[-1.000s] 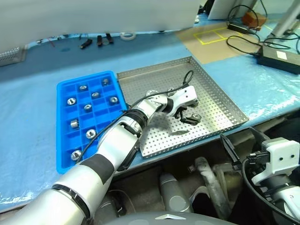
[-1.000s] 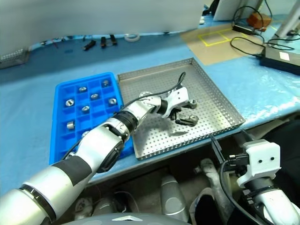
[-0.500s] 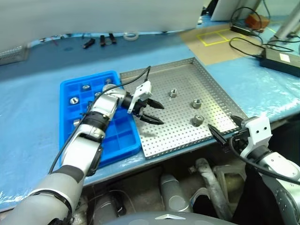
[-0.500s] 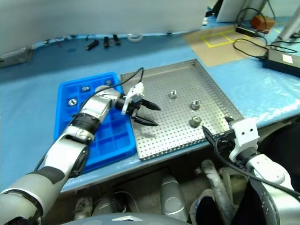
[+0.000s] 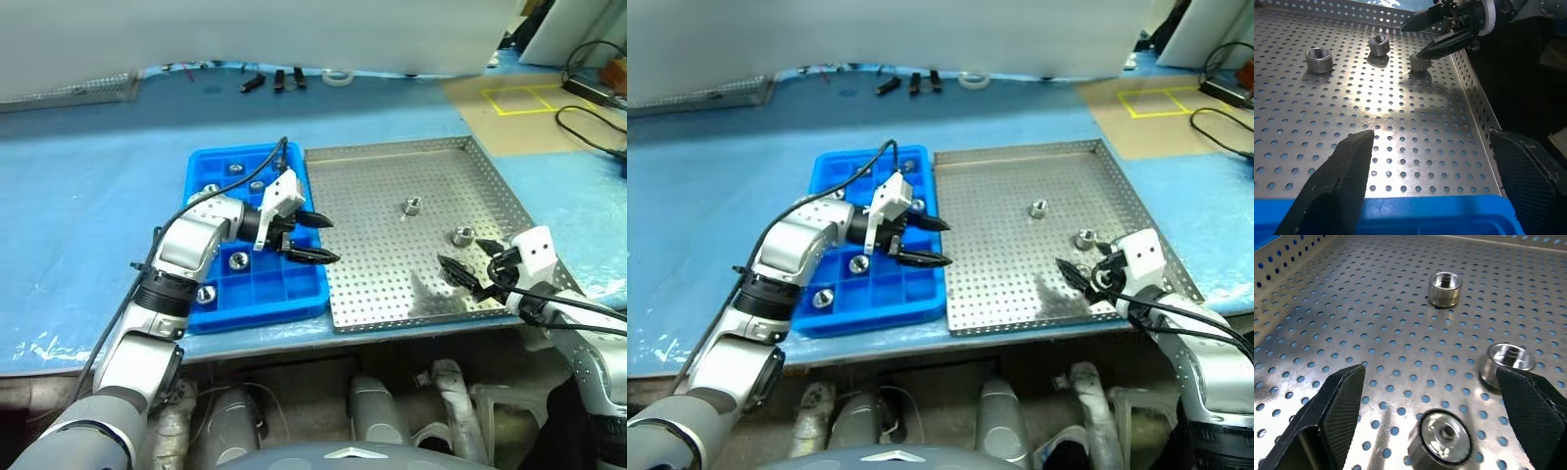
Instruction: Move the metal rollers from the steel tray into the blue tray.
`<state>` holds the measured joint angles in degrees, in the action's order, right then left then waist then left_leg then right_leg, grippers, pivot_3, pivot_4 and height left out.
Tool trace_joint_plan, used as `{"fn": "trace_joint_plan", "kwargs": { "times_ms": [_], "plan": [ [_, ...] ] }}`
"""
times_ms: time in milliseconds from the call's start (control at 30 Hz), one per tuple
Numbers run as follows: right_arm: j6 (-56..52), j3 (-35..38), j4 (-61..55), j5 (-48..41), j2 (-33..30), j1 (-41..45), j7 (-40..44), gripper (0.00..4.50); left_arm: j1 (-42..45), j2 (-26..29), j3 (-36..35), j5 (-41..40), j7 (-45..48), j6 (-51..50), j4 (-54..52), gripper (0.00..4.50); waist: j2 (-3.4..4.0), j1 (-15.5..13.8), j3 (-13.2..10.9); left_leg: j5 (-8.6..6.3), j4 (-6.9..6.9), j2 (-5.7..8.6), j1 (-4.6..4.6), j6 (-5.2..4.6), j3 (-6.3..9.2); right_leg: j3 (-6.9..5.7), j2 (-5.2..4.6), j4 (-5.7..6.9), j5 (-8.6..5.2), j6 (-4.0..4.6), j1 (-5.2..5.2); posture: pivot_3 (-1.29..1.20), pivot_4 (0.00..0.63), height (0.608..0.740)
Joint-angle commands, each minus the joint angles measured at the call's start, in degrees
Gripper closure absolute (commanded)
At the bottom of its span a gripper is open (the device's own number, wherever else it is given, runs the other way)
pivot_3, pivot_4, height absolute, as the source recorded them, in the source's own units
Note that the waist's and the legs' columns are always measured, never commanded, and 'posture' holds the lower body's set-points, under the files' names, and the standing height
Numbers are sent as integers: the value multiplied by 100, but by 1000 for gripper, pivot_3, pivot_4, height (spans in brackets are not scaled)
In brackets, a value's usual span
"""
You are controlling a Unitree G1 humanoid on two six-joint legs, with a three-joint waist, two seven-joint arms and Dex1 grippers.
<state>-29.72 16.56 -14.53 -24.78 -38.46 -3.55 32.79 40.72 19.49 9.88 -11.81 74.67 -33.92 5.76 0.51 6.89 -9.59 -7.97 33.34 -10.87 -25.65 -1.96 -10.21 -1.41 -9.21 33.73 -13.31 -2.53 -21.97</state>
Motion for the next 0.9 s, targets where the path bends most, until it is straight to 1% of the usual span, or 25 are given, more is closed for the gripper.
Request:
{"fn": "trace_joint_plan", "kwargs": {
  "times_ms": [33, 167, 267, 433, 567, 733, 833, 900],
  "plan": [
    [12, 98, 218, 110, -124, 65, 66, 0, -35, 58, 54, -225, -164, -64, -323, 550, 0, -121, 0, 0, -1, 0, 1, 0, -5, 3, 0, 0, 0, 0, -1, -355, 150, 740],
    [60, 86, 417, 274, -171, -52, 147, 0, -47, 100, 117, -286, -305, -48, -332, 550, 4, -358, 2, 2, -7, -3, 6, 4, -25, 9, 2, 1, 0, 0, -5, -354, 150, 740],
    [2, 172, 488, 324, -178, -191, 150, 0, -47, 139, 154, -324, -367, -13, -305, 550, 4, -478, 3, 3, -16, -5, 16, 7, -65, 18, 2, 1, 0, 0, -6, -359, 150, 740],
    [-235, 453, 371, 214, -231, -581, 248, 0, -47, 176, 255, -328, -461, 84, -236, 550, 4, -535, 3, 2, -25, -6, 31, 8, -97, 48, 2, 1, 0, 0, -11, -368, 150, 740],
    [-503, 831, 302, 52, -314, -875, 309, 0, -25, 176, 300, -346, -504, 132, -172, 550, 6, -636, 4, -6, -39, -6, 43, 23, -114, 64, 2, 0, -1, -1, -15, -368, 150, 740],
    [-557, 922, 265, 62, -330, -985, 342, 0, 31, 133, 348, -332, -553, 255, -50, 550, 5, -619, 4, -7, -41, -6, 44, 20, -128, 74, 2, -4, -1, -1, -21, -382, 150, 740],
    [-526, 815, 212, 101, -279, -930, 323, 633, 100, 98, 365, -319, -587, 332, 62, 513, 5, -619, 4, -7, -43, -10, 48, 24, -129, 77, 4, -1, -1, -1, -23, -384, 150, 740],
    [-513, 754, 199, 126, -255, -892, 307, 1260, 130, 92, 368, -313, -604, 377, 116, 513, 5, -618, 4, -7, -43, -9, 48, 24, -130, 79, 4, -1, -1, -1, -23, -383, 150, 740]
  ]
}}
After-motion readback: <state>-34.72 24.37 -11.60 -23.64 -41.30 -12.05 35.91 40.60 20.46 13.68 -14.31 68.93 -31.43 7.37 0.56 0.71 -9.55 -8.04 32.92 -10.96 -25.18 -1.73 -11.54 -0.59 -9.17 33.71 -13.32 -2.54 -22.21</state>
